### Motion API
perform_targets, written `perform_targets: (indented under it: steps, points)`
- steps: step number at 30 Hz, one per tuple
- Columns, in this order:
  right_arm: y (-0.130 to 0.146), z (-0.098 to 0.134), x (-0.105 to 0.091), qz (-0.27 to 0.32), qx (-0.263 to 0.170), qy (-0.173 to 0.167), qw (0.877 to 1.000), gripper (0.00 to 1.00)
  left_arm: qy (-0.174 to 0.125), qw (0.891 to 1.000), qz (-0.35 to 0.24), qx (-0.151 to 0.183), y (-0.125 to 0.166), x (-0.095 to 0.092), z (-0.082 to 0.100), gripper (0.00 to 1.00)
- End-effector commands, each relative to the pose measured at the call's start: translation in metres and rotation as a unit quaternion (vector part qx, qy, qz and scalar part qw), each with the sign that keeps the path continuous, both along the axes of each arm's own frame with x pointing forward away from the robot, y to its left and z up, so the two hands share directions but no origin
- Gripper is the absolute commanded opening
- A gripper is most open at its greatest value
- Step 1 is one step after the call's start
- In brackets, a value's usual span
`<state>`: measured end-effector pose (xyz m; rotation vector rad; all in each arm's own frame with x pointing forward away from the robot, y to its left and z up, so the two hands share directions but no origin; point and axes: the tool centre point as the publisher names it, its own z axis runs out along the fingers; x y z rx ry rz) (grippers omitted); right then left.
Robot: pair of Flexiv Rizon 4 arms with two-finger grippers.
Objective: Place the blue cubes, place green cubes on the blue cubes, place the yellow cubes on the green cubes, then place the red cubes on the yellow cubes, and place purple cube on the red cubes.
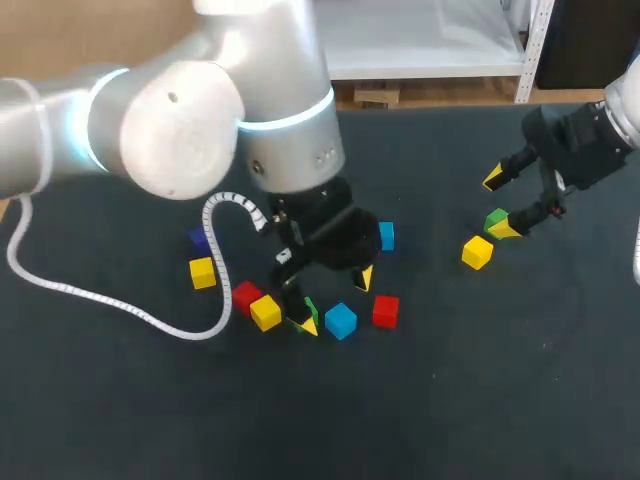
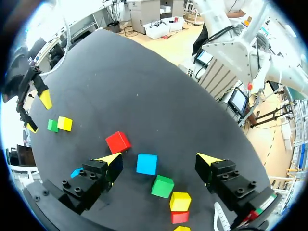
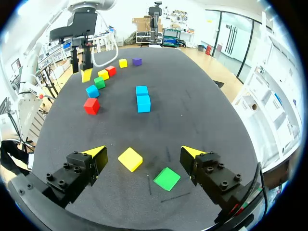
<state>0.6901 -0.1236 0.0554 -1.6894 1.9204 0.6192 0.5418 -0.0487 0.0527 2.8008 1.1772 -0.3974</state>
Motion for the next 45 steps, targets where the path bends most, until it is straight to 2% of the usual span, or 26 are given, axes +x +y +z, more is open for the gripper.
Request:
perform_targets:
  steps: [1, 7, 16, 29, 33, 34, 35, 37, 40, 43, 45]
  points:
    - [0.000, -0.001, 0.001, 0.001, 0.002, 0.000, 1.000, 1.00, 0.014, 1.000, 0.001, 0.011, -0.005, 0.008, -0.015, 1.00]
    - [0.000, -0.001, 0.001, 0.001, 0.002, 0.000, 1.000, 1.00, 0.027, 0.999, 0.014, 0.008, -0.002, 0.011, -0.028, 1.00]
    - [0.000, -0.001, 0.001, 0.001, 0.002, 0.000, 1.000, 1.00, 0.034, 0.999, 0.019, -0.003, -0.011, 0.012, -0.036, 1.00]
    - [0.000, -0.001, 0.001, 0.001, 0.002, 0.000, 1.000, 1.00, 0.043, 0.999, 0.032, 0.005, -0.006, 0.018, -0.051, 0.99]
    - [0.000, -0.001, 0.001, 0.001, 0.002, 0.000, 1.000, 1.00, 0.043, 0.998, 0.038, 0.006, -0.005, 0.022, -0.053, 0.78]
    - [0.000, -0.001, 0.001, 0.001, 0.002, 0.000, 1.000, 1.00, 0.043, 0.998, 0.039, 0.007, -0.005, 0.023, -0.054, 0.69]
    - [0.000, -0.001, 0.001, 0.001, 0.002, 0.000, 1.000, 1.00, 0.043, 0.998, 0.040, 0.007, -0.005, 0.023, -0.054, 0.53]
    - [0.000, -0.001, 0.001, 0.001, 0.002, 0.000, 1.000, 1.00, 0.044, 0.998, 0.041, 0.007, -0.006, 0.024, -0.055, 0.36]
    - [0.000, -0.001, 0.001, 0.001, 0.002, 0.000, 1.000, 1.00, 0.045, 0.998, 0.043, 0.007, -0.006, 0.024, -0.055, 0.27]
    - [0.000, -0.001, 0.001, 0.001, 0.002, 0.000, 1.000, 1.00, 0.045, 0.998, 0.043, 0.008, -0.006, 0.023, -0.057, 0.00]
    - [0.000, -0.001, 0.001, 0.001, 0.002, 0.000, 1.000, 1.00, 0.045, 0.998, 0.044, 0.009, -0.003, 0.022, -0.057, 0.00]
